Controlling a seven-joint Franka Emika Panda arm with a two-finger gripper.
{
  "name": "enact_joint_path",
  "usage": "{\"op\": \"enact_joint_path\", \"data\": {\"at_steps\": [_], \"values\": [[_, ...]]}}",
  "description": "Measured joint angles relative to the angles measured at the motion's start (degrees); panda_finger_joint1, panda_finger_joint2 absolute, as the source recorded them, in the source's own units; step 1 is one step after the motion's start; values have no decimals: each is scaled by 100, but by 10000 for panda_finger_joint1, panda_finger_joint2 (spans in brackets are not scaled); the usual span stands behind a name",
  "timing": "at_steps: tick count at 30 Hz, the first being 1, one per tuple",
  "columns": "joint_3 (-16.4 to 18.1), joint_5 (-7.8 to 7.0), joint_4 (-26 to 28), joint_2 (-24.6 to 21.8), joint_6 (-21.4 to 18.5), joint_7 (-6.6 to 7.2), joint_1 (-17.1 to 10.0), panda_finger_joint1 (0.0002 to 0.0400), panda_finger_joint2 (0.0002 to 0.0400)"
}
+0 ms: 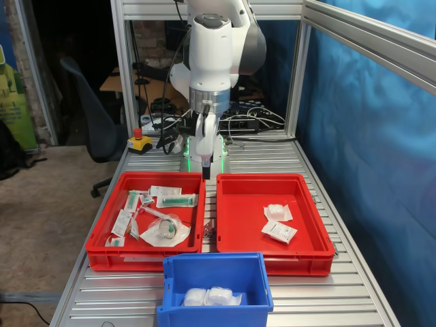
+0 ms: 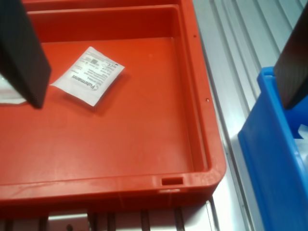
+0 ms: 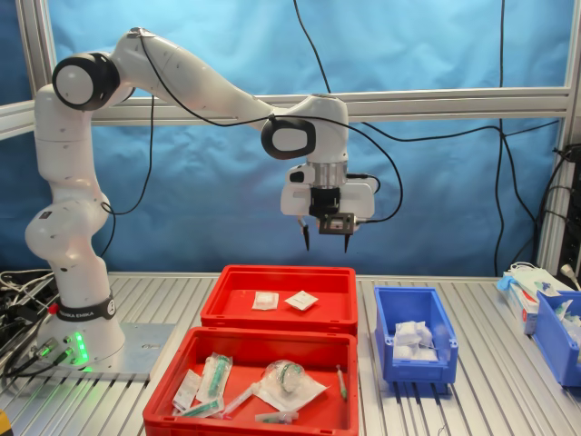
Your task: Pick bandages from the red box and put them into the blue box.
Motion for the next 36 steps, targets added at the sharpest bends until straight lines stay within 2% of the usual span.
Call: {"op": "enact_joint_path", "data": {"at_steps": [9, 14, 16, 21, 29, 36], "values": [[16, 0, -263, -4, 98, 0, 152, 400, 400], [32, 0, -536, -5, 360, 0, 286, 400, 400], [43, 0, -811, -5, 664, 0, 410, 400, 400], [65, 0, -1336, -6, 1139, 0, 610, 400, 400], [84, 0, -1892, -6, 1570, 0, 806, 400, 400], [95, 0, -2466, -1, 2163, 0, 1028, 400, 400]]}}
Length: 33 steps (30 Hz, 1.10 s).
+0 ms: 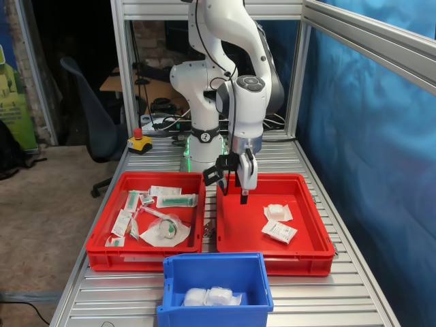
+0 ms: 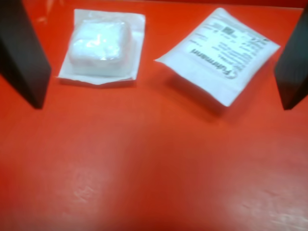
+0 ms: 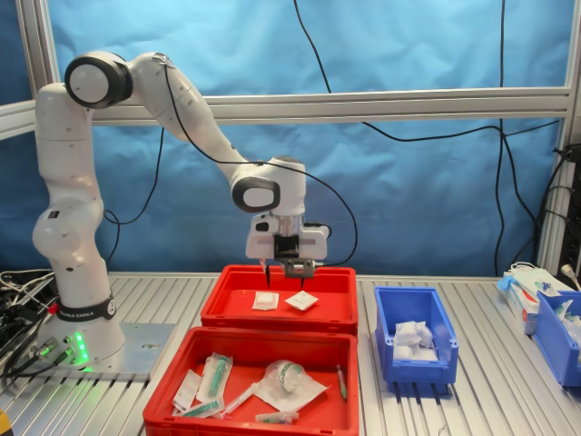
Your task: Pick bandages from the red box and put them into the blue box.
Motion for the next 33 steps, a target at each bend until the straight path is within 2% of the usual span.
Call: {"op": "enact_joint_path", "data": {"at_steps": [17, 33], "values": [[13, 0, -232, 381, 612, 0, 403, 400, 400], [22, 0, -293, 790, 731, 0, 846, 400, 400]]}}
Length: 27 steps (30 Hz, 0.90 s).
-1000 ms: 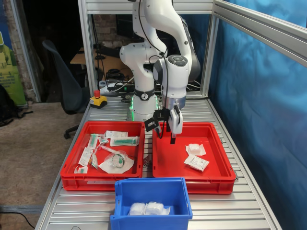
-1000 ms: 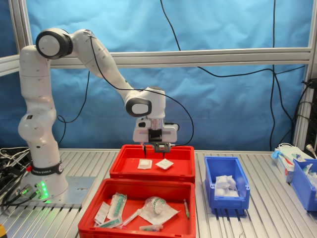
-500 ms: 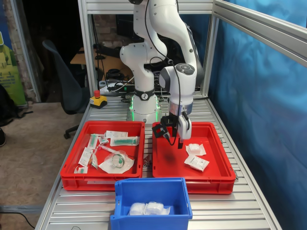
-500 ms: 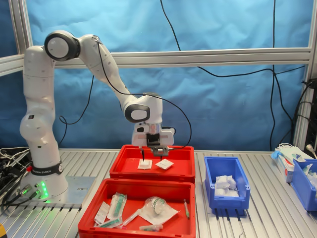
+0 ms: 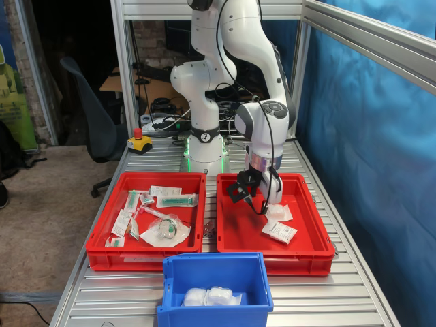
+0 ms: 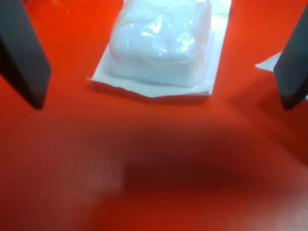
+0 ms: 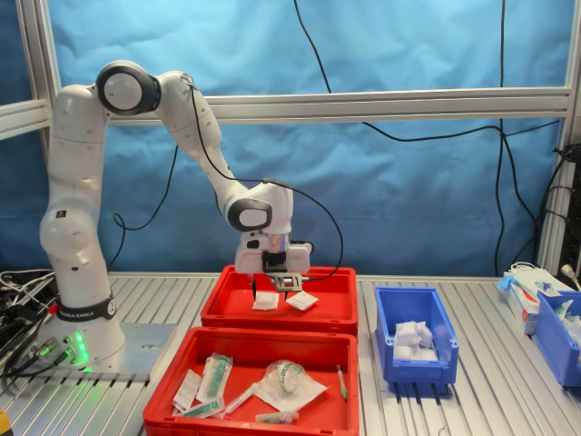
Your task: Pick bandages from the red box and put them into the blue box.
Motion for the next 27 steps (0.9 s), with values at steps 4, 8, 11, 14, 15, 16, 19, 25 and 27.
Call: {"op": "enact_joint_path", "data": {"at_steps": [4, 8, 11, 14, 15, 16, 19, 25, 27], "values": [[0, 15, -10, 20, 7, 29, 85, 400, 400], [1, 49, -10, 42, 12, 136, 148, 400, 400], [1, 73, -10, 73, 22, 320, 207, 400, 400], [2, 87, -10, 134, 107, 566, 270, 400, 400], [2, 89, -11, 150, 144, 611, 280, 400, 400], [2, 91, -11, 166, 176, 652, 290, 400, 400], [2, 96, -10, 238, 345, 790, 326, 400, 400], [2, 102, -6, 403, 636, 948, 369, 400, 400], [2, 104, -3, 481, 721, 992, 376, 400, 400]]}}
